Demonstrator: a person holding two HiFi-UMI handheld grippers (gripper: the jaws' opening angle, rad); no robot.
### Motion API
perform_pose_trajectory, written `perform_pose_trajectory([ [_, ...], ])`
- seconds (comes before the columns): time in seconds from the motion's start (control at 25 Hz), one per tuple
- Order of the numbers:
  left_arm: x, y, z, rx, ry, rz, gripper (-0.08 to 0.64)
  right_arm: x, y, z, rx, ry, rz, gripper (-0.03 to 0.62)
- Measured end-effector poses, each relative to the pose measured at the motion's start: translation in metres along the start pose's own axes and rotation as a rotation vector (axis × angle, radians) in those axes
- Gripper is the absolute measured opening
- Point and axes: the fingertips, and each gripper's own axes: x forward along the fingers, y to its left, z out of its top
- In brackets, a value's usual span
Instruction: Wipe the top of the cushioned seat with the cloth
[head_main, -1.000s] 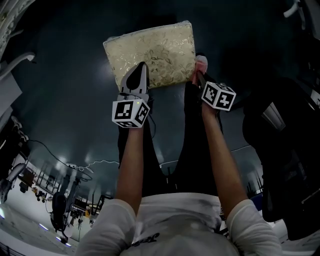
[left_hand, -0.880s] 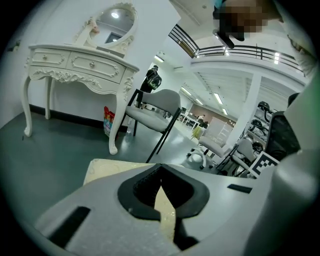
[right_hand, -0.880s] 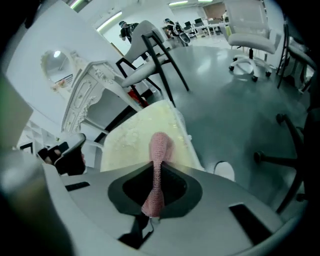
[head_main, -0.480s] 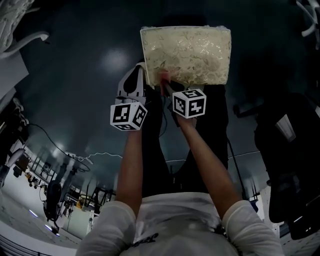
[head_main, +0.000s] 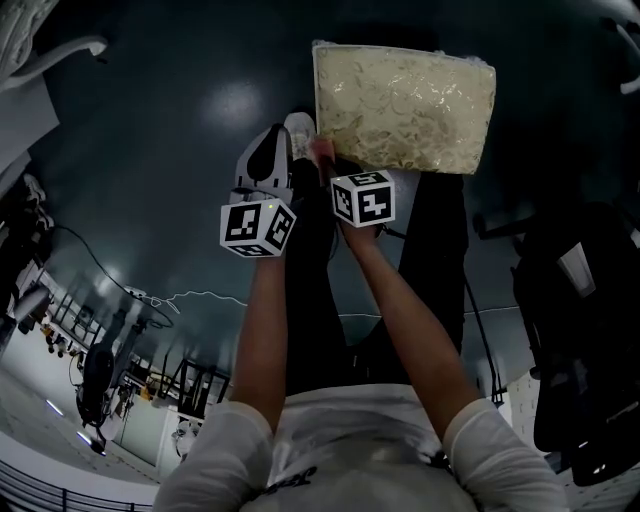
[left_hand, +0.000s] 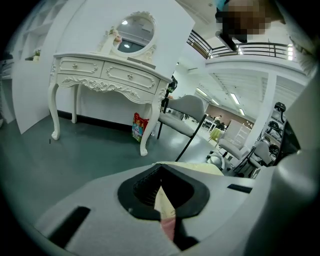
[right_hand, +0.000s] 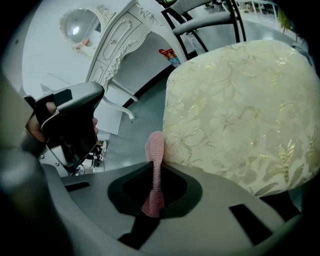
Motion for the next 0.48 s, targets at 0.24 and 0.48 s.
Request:
perform_pose_trajectory([
  [0.24, 0.015, -0.033, -0.005, -0.006, 0.005, -0.023, 0.014, -0.048, -0.042, 0.001, 0.014, -0.047, -0.012, 0.023],
  [0.48, 0.048, -0.100, -0.018, -0.003, 0.017, -0.097, 0.014, -0.115, -0.124, 0.004, 0.108, -0.131, -0.098, 0.023],
])
